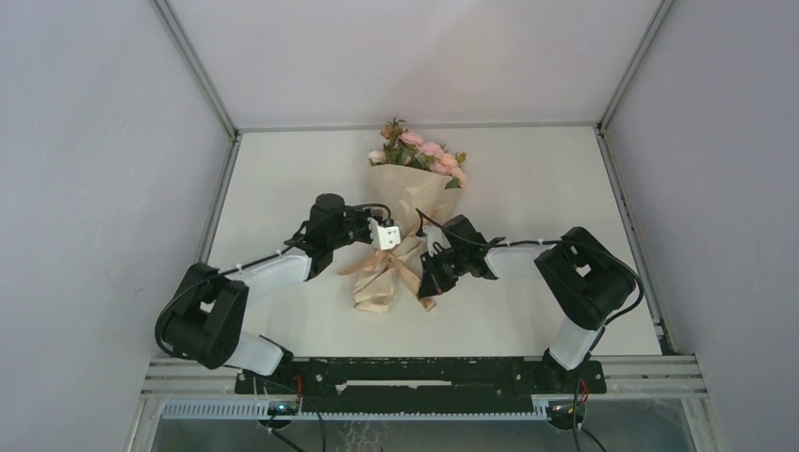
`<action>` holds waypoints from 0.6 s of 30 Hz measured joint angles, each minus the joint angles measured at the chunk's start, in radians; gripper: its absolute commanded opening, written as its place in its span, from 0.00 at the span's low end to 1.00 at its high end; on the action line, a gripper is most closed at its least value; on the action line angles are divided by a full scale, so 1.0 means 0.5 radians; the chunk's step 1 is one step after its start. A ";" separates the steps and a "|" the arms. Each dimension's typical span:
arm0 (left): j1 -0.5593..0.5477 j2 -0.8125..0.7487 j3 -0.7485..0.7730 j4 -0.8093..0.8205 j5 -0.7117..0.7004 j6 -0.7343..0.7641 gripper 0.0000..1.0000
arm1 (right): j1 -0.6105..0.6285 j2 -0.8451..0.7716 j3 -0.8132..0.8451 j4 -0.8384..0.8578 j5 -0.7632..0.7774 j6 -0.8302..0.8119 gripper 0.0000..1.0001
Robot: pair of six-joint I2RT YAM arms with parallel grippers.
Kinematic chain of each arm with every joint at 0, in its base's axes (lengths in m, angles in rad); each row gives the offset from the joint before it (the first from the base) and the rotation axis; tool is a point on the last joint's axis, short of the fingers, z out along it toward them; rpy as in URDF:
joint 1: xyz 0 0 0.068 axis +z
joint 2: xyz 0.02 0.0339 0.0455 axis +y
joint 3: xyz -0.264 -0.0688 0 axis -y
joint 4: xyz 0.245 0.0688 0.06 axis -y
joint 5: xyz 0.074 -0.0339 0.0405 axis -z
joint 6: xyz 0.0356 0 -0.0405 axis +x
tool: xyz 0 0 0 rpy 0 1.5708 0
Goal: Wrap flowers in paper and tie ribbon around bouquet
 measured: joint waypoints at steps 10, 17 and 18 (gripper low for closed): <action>0.002 0.356 0.005 0.379 0.143 0.014 0.29 | 0.048 0.018 0.002 -0.011 -0.045 0.076 0.21; 0.018 0.327 0.007 0.373 0.058 0.027 0.97 | -0.030 -0.023 0.021 -0.092 -0.052 0.072 0.36; 0.029 0.301 0.007 0.365 0.033 0.006 0.99 | -0.054 -0.048 0.021 -0.128 -0.050 0.063 0.36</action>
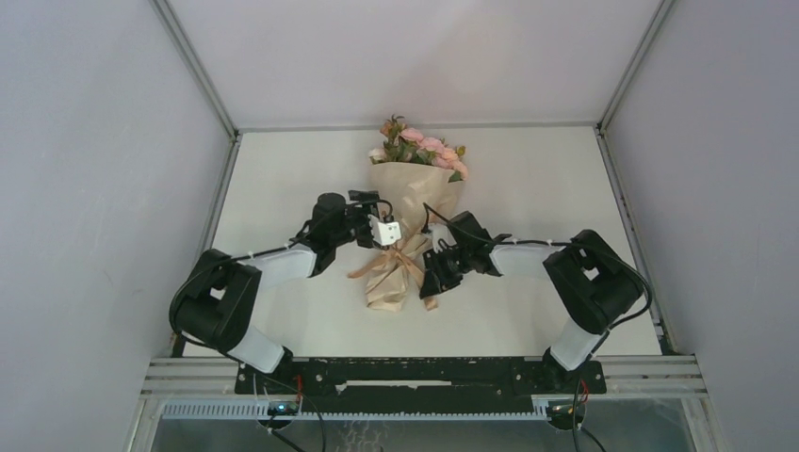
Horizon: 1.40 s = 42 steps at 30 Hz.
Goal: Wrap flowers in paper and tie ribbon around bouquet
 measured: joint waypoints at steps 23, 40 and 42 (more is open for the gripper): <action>0.047 -0.388 0.070 -1.518 0.595 0.431 0.40 | -0.207 -0.272 0.233 -0.093 -0.090 -0.034 0.38; -0.006 -0.354 0.070 -1.202 0.616 0.454 0.44 | -0.201 -0.255 0.233 -0.127 -0.096 -0.045 0.38; -0.010 -0.345 0.070 -1.199 0.613 0.503 0.42 | -0.200 -0.255 0.233 -0.130 -0.099 -0.045 0.38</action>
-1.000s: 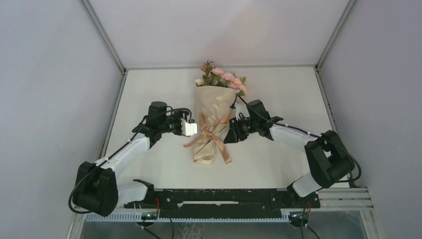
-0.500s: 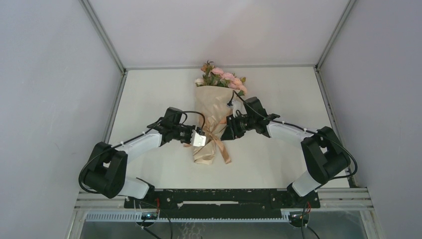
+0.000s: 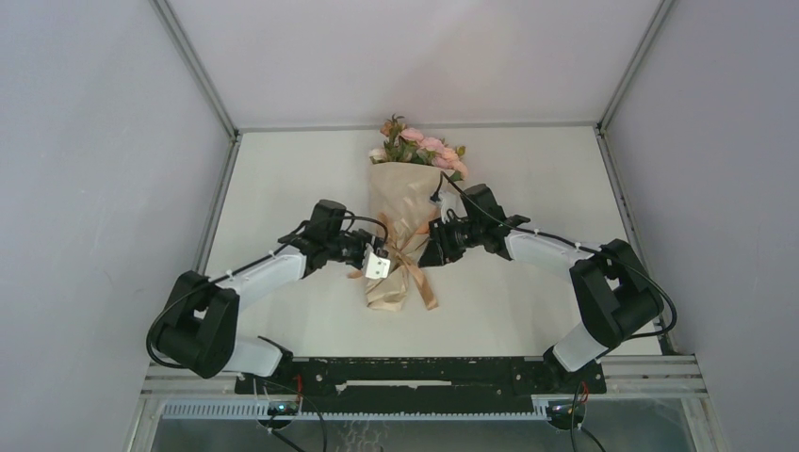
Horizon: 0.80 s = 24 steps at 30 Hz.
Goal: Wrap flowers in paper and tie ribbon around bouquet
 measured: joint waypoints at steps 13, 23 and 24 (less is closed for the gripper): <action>0.000 0.073 0.000 0.024 -0.005 0.336 0.36 | 0.002 0.000 0.000 -0.042 -0.002 -0.006 0.38; -0.002 0.116 0.000 0.039 -0.056 0.540 0.35 | 0.002 0.000 0.000 -0.056 -0.011 -0.008 0.37; -0.002 0.117 0.000 0.029 -0.056 0.580 0.35 | 0.002 0.000 0.000 -0.057 -0.011 -0.008 0.37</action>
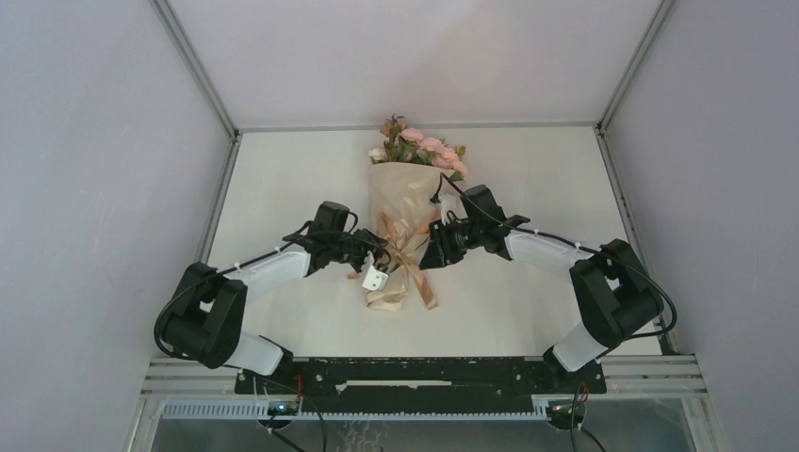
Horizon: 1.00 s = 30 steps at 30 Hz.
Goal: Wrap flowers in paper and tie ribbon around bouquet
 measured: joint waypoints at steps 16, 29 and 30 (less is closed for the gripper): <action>-0.013 0.032 -0.006 -0.039 -0.048 0.195 0.21 | 0.002 0.000 0.000 -0.024 -0.006 -0.005 0.37; -0.017 -0.117 -0.006 -0.237 -0.052 0.186 0.00 | 0.021 0.006 0.000 -0.030 -0.006 -0.006 0.39; -0.017 -0.154 -0.007 -0.282 -0.053 0.186 0.00 | 0.026 0.011 0.000 -0.032 -0.005 -0.006 0.40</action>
